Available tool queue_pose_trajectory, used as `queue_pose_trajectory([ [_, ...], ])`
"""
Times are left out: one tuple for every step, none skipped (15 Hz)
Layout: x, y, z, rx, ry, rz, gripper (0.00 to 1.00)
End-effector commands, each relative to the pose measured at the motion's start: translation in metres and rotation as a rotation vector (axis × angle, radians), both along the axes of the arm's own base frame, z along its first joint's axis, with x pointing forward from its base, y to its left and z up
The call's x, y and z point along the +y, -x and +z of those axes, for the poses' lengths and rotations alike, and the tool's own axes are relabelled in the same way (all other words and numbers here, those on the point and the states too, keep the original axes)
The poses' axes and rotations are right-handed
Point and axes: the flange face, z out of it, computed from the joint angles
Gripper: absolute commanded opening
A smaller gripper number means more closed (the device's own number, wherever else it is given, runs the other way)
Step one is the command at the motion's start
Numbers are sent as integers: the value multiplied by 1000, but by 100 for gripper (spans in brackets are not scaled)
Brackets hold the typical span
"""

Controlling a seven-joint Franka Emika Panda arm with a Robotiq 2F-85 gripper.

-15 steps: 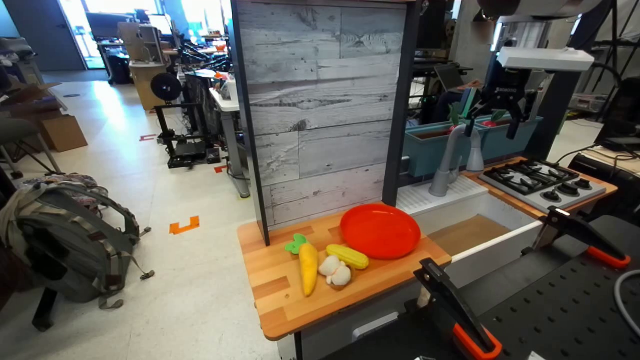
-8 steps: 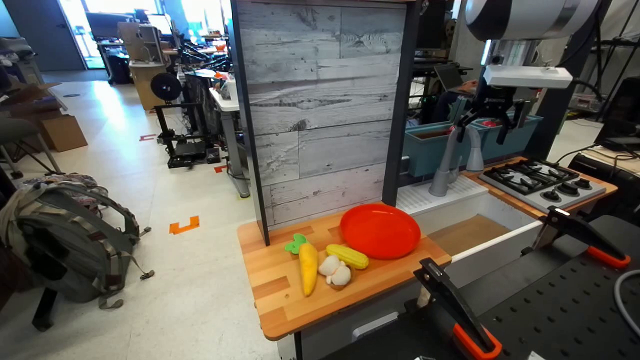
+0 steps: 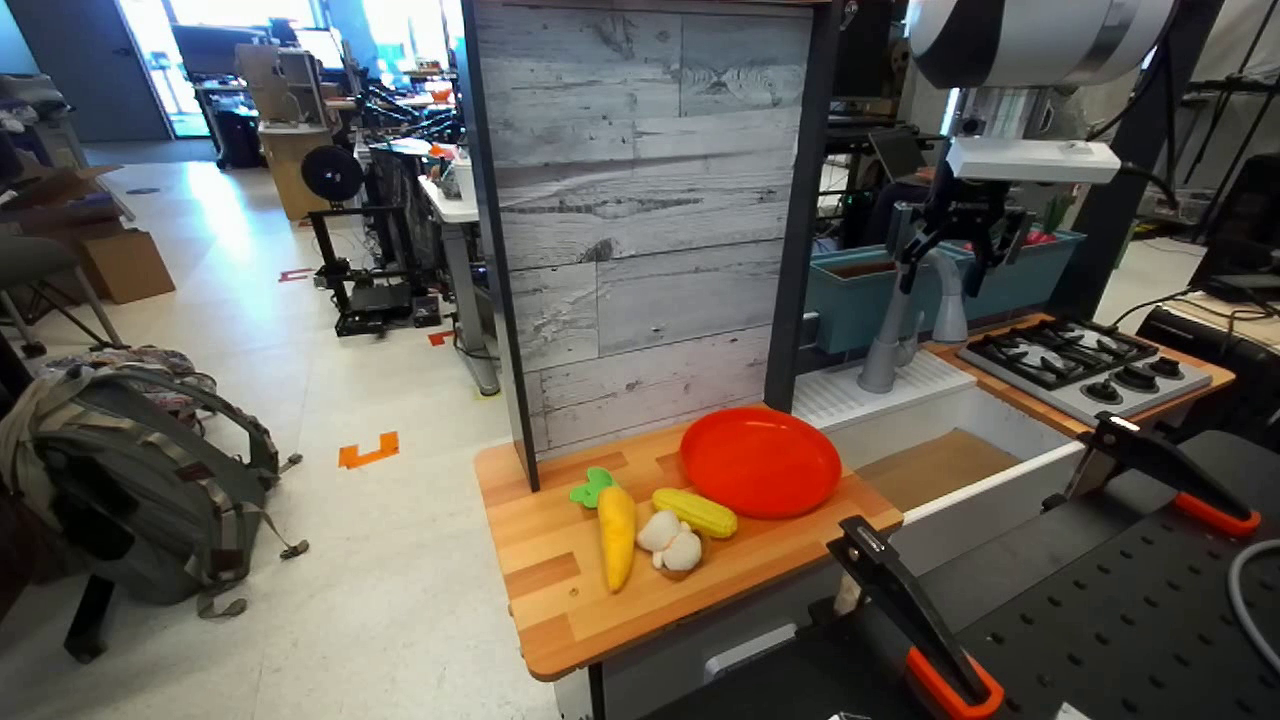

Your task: Turn the tap nozzle to the left

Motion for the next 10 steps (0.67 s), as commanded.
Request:
queue_pose_trajectory([
  [2,-4,-1,1,7,1,49],
  [2,-4,-2,2,4,-4,43],
  [2,-4,-2,4,4,-7,34],
  [4,-4,-4,10,-1,-7,27],
  [8,-2,-5,19,-22,-12,19],
  [11,0,-6,29,-33,-12,13],
  [14,2,-7,35,-45,-15,7],
  [21,3,-8,40,-70,-17,4],
  [26,2,-8,45,-90,-18,6],
  [32,0,-6,42,-111,-23,6],
])
